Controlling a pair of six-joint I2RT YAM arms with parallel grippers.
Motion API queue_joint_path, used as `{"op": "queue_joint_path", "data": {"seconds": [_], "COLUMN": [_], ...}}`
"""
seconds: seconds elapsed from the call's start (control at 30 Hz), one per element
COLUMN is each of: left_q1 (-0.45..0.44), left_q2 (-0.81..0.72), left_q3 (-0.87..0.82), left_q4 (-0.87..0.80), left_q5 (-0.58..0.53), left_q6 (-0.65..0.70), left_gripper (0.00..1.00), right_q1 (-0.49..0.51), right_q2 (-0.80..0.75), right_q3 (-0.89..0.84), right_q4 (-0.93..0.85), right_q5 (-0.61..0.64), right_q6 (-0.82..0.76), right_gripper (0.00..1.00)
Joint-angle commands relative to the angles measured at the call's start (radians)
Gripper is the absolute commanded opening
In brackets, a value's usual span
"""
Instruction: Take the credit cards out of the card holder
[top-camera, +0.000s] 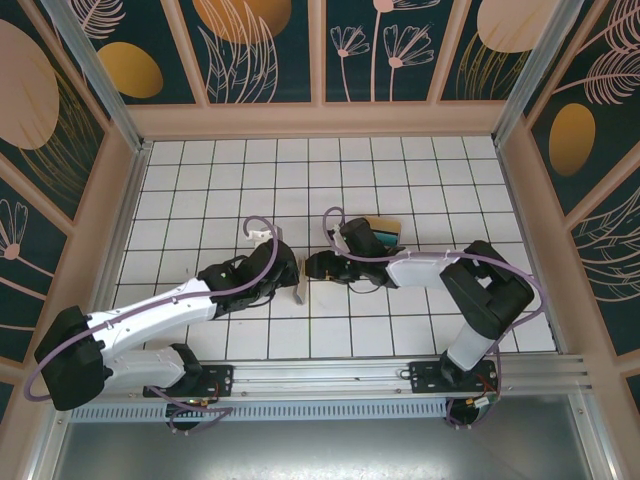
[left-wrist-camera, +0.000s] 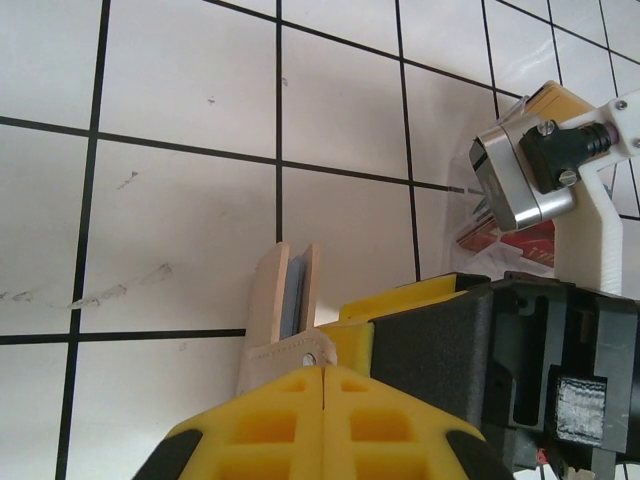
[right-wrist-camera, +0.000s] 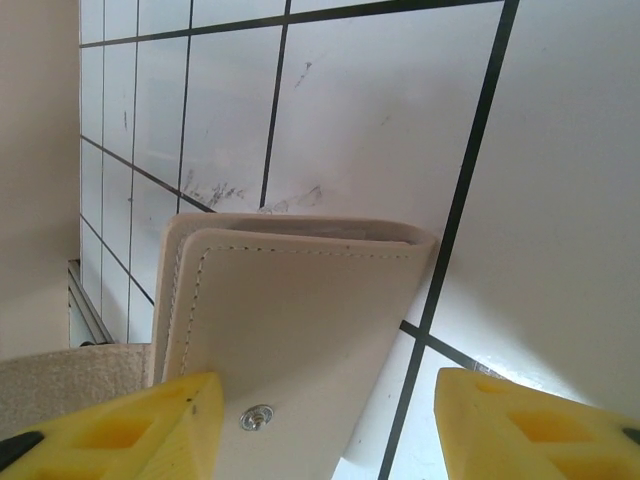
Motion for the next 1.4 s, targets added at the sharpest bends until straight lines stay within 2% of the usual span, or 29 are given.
{"op": "queue_joint_path", "data": {"seconds": [0.0, 0.27, 0.47, 0.63, 0.77, 0.83, 0.9, 0.97, 1.03, 1.07, 1.2, 1.37], "left_q1": [0.000, 0.000, 0.000, 0.000, 0.001, 0.000, 0.001, 0.002, 0.005, 0.005, 0.007, 0.008], "left_q2": [-0.015, -0.026, -0.028, -0.036, -0.050, -0.062, -0.072, -0.078, -0.087, -0.092, -0.119, -0.075], "left_q3": [0.000, -0.023, -0.030, -0.032, -0.045, -0.075, -0.103, -0.120, -0.119, -0.113, -0.082, -0.138], "left_q4": [0.021, 0.020, 0.019, -0.023, -0.112, -0.116, -0.101, -0.097, -0.104, -0.108, -0.088, 0.079], "left_q5": [-0.017, -0.036, -0.038, -0.078, -0.147, -0.156, -0.153, -0.149, -0.142, -0.140, -0.110, 0.032], "left_q6": [0.005, -0.022, -0.032, -0.055, -0.113, -0.129, -0.133, -0.132, -0.120, -0.109, -0.060, -0.034], "left_gripper": [0.00, 0.00, 0.00, 0.00, 0.00, 0.00, 0.00, 0.18, 0.53, 0.57, 0.58, 0.54], "right_q1": [0.010, 0.023, 0.034, 0.034, 0.035, 0.035, 0.034, 0.034, 0.034, 0.034, 0.034, 0.035], "right_q2": [-0.018, -0.073, -0.068, -0.035, -0.065, -0.075, -0.075, -0.072, -0.069, -0.069, -0.064, -0.050], "right_q3": [0.025, 0.022, 0.027, 0.041, 0.044, 0.044, 0.046, 0.046, 0.052, 0.052, 0.049, 0.033], "right_q4": [-0.031, -0.016, -0.015, -0.089, -0.156, -0.178, -0.190, -0.194, -0.194, -0.190, -0.167, -0.134], "right_q5": [0.018, 0.010, 0.007, 0.061, 0.129, 0.147, 0.152, 0.155, 0.158, 0.161, 0.171, 0.160], "right_q6": [-0.006, 0.015, 0.009, -0.005, -0.030, -0.043, -0.050, -0.050, -0.048, -0.045, -0.024, -0.003], "right_gripper": [0.57, 0.68, 0.68, 0.43, 0.31, 0.15, 0.03, 0.00, 0.00, 0.00, 0.00, 0.00]}}
